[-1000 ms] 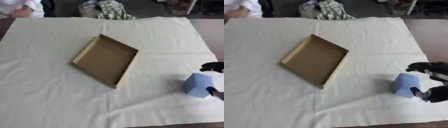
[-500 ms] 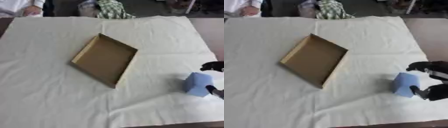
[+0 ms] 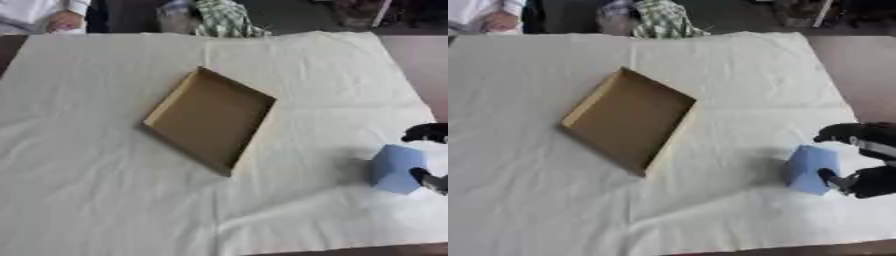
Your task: Pick up objects on the table and place them in the box.
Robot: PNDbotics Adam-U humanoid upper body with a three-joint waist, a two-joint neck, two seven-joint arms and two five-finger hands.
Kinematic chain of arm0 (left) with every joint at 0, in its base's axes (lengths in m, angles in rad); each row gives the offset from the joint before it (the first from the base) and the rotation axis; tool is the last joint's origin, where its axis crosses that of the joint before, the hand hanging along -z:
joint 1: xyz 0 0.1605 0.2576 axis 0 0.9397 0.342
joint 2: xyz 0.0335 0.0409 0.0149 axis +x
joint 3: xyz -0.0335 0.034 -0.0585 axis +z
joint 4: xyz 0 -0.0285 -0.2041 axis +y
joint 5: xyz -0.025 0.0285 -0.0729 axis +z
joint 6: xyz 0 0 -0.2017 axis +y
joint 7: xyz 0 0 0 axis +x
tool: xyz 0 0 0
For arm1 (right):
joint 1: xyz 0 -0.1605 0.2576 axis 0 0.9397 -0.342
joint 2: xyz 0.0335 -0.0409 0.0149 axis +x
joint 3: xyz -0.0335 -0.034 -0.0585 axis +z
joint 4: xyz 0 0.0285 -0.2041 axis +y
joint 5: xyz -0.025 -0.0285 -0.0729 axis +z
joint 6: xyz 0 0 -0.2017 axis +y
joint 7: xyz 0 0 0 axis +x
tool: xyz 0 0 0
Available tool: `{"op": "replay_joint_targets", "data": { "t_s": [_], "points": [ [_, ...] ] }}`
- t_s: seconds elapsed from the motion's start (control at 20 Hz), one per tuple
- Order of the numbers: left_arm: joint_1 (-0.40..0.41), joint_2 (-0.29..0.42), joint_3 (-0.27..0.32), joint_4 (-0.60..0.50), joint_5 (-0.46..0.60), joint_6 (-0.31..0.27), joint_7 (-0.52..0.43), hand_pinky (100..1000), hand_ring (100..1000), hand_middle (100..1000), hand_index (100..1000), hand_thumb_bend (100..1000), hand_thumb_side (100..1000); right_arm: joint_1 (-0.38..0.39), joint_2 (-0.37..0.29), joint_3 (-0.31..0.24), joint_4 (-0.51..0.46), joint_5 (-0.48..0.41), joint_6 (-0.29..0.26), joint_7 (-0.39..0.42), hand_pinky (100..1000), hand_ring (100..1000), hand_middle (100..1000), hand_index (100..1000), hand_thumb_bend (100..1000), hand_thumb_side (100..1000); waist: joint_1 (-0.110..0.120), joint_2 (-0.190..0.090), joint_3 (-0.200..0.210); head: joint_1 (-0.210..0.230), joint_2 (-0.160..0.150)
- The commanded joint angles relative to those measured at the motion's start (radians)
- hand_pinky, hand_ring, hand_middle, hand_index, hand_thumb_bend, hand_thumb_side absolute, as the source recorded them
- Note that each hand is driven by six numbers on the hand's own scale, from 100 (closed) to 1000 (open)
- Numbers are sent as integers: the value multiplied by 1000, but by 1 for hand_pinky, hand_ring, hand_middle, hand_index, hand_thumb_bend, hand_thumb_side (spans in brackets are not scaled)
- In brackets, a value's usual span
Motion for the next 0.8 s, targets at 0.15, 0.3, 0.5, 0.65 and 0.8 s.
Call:
{"op": "replay_joint_targets", "data": {
  "t_s": [0.15, 0.3, 0.5, 0.65, 0.8],
  "points": [
    [-14, 10, -1, -14, -7, -1, -4, 631, 892, 621, 651, 362, 543, -14, -43, -7, 2, 10, -3, 6, 1000, 1000, 1000, 1000, 168, 714, 0, -9, 2, -1, -6],
    [-14, 9, -1, -14, -8, 0, -6, 631, 892, 621, 651, 362, 542, -15, -43, -3, 4, 7, -9, 10, 1000, 1000, 1000, 1000, 168, 712, 0, -8, 4, -2, -6],
    [-15, 9, -2, -14, -8, 0, -7, 631, 892, 621, 651, 363, 543, -16, -43, 2, 1, 1, -16, 16, 1000, 1000, 1000, 1000, 168, 720, -1, -9, 4, -1, -7],
    [-16, 7, -2, -14, -7, 0, -7, 631, 892, 621, 651, 363, 544, -23, -44, 7, 9, 4, -16, 21, 1000, 1000, 1000, 1000, 175, 719, -2, -9, 5, -4, -10],
    [-15, 6, -2, -14, -7, 0, -8, 631, 892, 621, 651, 362, 544, -29, -47, 17, 22, 2, -20, 31, 1000, 1000, 1000, 1000, 176, 729, -1, -9, 7, -5, -12]
  ]
}}
